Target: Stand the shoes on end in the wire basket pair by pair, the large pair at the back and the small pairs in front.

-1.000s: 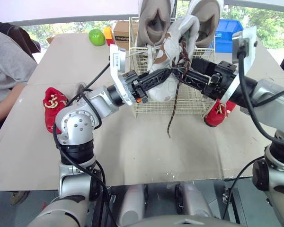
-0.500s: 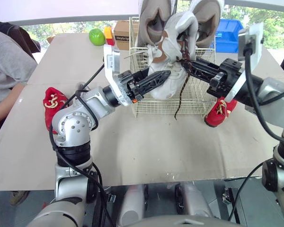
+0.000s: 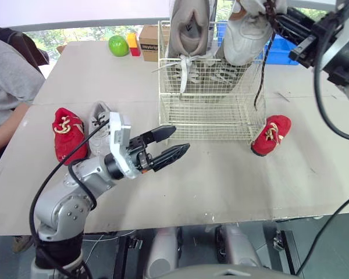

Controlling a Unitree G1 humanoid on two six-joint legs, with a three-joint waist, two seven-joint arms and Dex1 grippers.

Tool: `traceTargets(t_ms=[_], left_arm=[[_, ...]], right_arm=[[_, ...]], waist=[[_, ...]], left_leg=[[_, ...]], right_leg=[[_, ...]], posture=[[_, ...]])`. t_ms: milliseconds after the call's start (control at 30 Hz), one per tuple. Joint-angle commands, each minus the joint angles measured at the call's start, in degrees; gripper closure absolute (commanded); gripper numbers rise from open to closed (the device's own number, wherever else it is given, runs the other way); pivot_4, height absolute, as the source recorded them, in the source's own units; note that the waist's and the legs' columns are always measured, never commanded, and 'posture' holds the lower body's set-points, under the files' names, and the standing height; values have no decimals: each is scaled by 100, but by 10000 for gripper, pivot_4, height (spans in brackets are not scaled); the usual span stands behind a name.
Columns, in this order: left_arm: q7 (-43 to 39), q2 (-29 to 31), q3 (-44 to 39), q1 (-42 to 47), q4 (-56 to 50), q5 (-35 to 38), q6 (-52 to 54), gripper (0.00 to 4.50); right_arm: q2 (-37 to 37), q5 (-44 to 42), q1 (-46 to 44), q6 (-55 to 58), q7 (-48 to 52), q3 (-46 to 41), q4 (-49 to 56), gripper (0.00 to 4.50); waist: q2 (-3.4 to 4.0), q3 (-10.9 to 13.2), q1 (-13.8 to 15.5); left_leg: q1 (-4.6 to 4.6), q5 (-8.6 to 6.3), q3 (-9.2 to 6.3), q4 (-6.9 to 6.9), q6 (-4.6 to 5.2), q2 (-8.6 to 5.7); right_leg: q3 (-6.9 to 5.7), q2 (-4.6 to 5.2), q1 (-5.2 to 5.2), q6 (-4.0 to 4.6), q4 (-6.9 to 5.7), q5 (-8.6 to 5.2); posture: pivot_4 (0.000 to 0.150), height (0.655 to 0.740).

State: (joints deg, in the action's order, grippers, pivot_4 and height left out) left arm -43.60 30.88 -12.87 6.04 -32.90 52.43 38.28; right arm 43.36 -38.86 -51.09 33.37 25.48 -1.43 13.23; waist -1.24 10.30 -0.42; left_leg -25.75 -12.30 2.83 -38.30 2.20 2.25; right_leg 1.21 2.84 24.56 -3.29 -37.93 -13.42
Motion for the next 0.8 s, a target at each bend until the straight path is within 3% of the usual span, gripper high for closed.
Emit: traceTargets(t_ms=[33,433,800], left_arm=[[-199,105,24,-235,-316,-224,-411,887],[-121,173,-100,-756,-516,-332,-892,887],[78,238,-26,-772,-673,-307,-867,887]], right_arm=[[-19,894,107,-940,386,108,-218,45000],[-281,1095,1169,-752,817,-109,-40,45000],[-539,1247,611,-488,1985,194,-1913,45000]], waist=[[-1,-1,-1],[0,0,-18],[0,-1,-24]], left_leg=[[0,0,-2,-1,0,0],[3,0,-2,-1,0,2],[7,0,-2,-1,0,0]], right_leg=[[1,0,0,1,-1,1],[4,0,0,-14,-1,9],[4,-2,-4,-14,-1,10]], posture=[[1500,7400],[1500,7400],[1500,7400]])
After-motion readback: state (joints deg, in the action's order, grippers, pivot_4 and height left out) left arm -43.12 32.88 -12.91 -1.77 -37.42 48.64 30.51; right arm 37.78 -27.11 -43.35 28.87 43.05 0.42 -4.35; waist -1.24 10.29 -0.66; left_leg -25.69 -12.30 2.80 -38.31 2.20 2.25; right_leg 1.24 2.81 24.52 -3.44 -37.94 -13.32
